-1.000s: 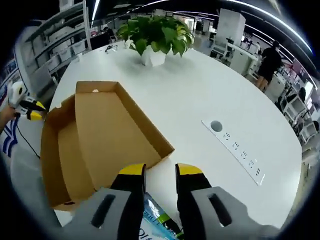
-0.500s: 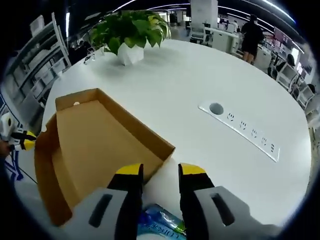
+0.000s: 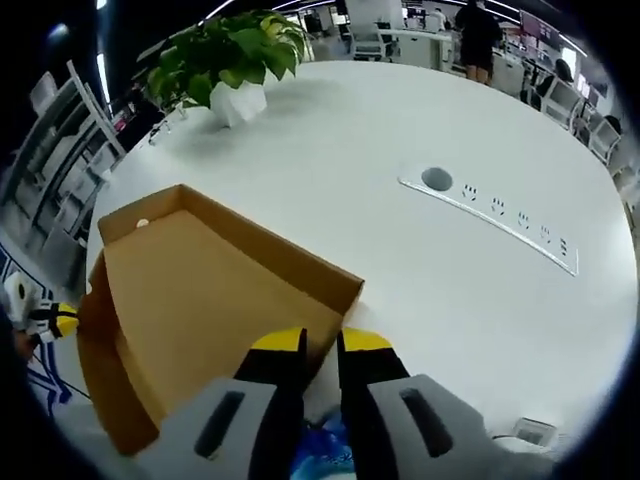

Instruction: Operate the shoe box by opening the lid, removing the specified soft item, and placing it in the target area until the item is outside and the box remains undamaged.

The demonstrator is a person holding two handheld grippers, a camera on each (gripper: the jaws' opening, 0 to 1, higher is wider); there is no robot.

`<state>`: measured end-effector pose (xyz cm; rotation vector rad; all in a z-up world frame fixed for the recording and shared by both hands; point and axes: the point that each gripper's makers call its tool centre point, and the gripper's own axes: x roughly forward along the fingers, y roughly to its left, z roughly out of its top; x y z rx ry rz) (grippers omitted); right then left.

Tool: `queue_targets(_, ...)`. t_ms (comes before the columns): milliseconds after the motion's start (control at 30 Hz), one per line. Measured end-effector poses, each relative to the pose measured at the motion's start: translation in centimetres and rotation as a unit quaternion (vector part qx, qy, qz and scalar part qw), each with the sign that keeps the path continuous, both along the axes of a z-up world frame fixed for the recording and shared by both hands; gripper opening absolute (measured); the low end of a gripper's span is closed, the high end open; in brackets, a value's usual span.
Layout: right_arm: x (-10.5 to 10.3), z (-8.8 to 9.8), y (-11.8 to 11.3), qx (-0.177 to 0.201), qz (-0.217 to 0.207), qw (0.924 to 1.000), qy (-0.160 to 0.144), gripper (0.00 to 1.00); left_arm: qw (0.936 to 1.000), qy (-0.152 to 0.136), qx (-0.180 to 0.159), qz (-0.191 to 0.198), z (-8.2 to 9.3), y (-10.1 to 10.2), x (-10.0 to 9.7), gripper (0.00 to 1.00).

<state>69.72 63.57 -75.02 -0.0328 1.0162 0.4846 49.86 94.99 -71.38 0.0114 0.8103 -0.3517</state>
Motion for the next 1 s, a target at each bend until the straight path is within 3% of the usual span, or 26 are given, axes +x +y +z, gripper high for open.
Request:
queue_targets(333, 0.4, 2.1, -0.3, 0.009, -0.023, 0.9993, -0.029, 0.04, 1.0, 0.003, -0.005, 0.004, 0.0, -0.1, 0.0, 0.02)
queue_targets(1000, -0.3, 8.2, -0.2, 0.033, -0.039, 0.993, -0.107, 0.01, 0.9999, 0.007, -0.01, 0.004, 0.0, -0.2, 0.0, 0.02)
